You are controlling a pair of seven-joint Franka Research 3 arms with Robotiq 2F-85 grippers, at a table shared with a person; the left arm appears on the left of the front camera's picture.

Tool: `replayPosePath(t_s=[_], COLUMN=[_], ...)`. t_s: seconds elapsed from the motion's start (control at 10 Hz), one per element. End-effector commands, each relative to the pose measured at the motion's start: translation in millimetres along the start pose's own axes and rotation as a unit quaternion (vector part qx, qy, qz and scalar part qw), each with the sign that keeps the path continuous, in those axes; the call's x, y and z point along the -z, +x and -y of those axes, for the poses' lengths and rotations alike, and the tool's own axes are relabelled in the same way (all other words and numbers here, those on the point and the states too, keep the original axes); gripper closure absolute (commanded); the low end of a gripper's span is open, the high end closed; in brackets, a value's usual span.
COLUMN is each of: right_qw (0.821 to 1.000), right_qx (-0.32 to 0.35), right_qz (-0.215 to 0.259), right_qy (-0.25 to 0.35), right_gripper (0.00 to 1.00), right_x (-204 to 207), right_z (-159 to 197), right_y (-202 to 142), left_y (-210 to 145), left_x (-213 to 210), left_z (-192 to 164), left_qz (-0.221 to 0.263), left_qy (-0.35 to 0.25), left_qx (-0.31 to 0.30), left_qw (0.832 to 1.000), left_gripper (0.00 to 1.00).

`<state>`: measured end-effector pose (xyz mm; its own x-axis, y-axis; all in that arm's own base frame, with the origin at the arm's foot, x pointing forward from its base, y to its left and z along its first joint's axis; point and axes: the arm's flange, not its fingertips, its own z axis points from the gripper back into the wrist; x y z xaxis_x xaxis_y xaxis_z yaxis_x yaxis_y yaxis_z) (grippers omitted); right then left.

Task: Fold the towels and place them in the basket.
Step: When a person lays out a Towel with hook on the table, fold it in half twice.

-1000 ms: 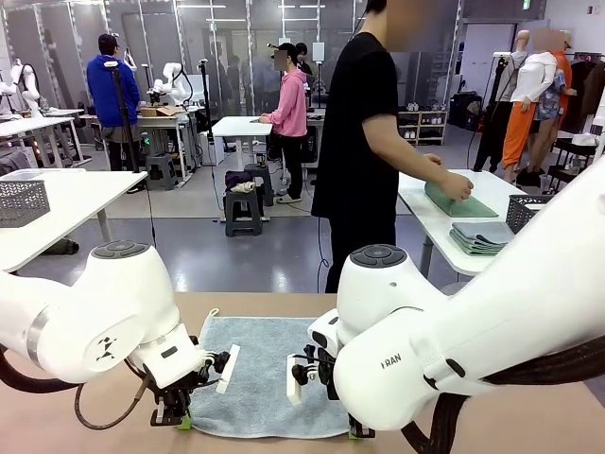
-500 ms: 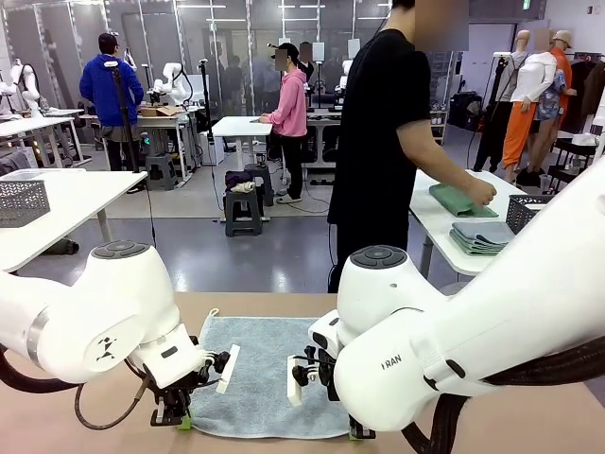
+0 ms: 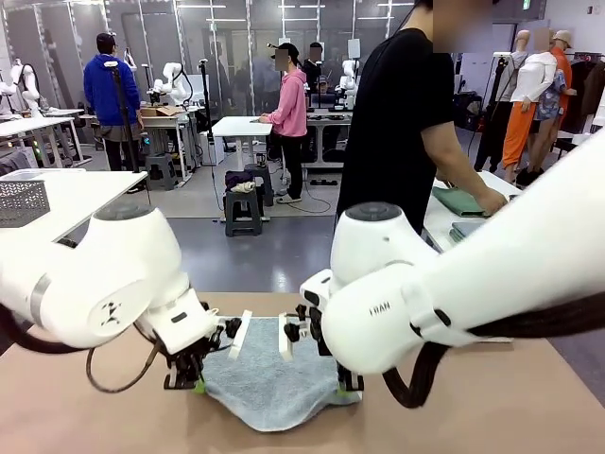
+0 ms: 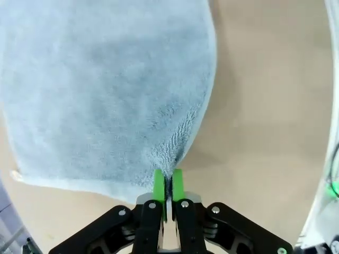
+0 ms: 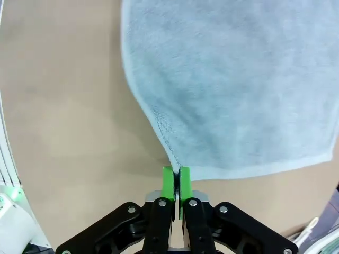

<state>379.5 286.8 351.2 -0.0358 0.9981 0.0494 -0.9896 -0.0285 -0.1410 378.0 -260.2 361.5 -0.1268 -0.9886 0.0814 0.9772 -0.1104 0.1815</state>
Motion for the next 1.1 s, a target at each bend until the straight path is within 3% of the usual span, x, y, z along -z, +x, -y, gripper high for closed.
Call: replayPosePath(t_s=[0.0, 0.5, 1.0], right_qw=[1.000, 1.000, 1.000], right_qx=[-0.018, -0.014, 0.002], right_qz=[0.007, 0.000, -0.001], right_qy=[0.003, -0.017, -0.025], right_gripper=[0.95, 0.95, 0.95], right_x=[-15, -40, -52], right_z=[24, 71, 95], right_y=[3, 7, -8], left_y=[12, 5, -15], left_x=[-17, -54, -59], left_z=[-22, -67, -89], left_qz=[-0.030, -0.036, -0.053], left_qy=[0.011, 0.037, 0.029], left_qx=[-0.007, -0.034, -0.071], left_qw=[0.999, 0.998, 0.996], left_gripper=[0.93, 0.93, 0.93])
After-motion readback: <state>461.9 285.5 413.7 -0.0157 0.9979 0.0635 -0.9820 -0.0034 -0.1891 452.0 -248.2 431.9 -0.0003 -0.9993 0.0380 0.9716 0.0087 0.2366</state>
